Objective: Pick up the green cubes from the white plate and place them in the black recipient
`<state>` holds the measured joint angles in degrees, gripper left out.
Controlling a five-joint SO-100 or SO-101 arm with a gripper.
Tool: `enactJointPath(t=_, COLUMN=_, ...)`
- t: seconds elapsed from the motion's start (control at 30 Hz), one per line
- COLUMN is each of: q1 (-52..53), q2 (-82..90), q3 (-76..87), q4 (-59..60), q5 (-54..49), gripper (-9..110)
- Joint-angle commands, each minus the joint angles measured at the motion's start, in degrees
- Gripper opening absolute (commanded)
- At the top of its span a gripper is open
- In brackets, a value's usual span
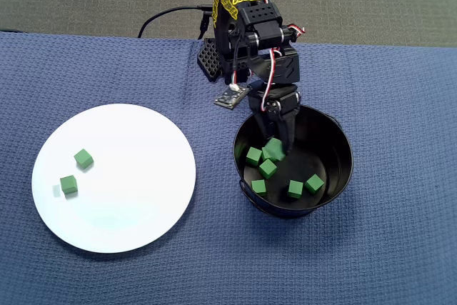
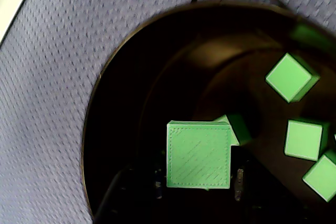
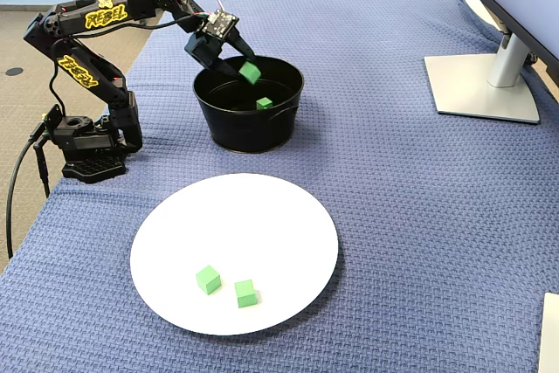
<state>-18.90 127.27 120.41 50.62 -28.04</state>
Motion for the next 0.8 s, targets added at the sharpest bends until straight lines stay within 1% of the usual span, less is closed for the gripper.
enactJointPath(t=0.0, q1=-0.70, q2=3.43, q3=0.44, q4=-0.70, q5=-0.88, gripper=33)
enactJointPath(t=0.13, q1=1.58, q2=3.34, q3=-1.32, q4=-0.62, q5=-1.49, gripper=34)
enactJointPath(t=0.23, q1=6.94, q2=3.16, q3=-3.96, q4=-1.23, q5=-4.22, gripper=33)
enactJointPath(t=0.3, q1=13.27, q2=0.62, q3=-7.73, q4=-1.76, q5=-7.65, gripper=33)
enactJointPath(t=0.57, q1=43.33, q2=-21.36, q3=-23.20, q4=-6.68, q5=-20.83, gripper=30)
enactJointPath(t=0.63, q1=49.31, q2=-26.37, q3=-24.61, q4=-8.79, q5=-25.84, gripper=28)
enactJointPath(t=0.77, q1=58.80, q2=-34.19, q3=-22.41, q4=-17.75, q5=-37.09, gripper=28)
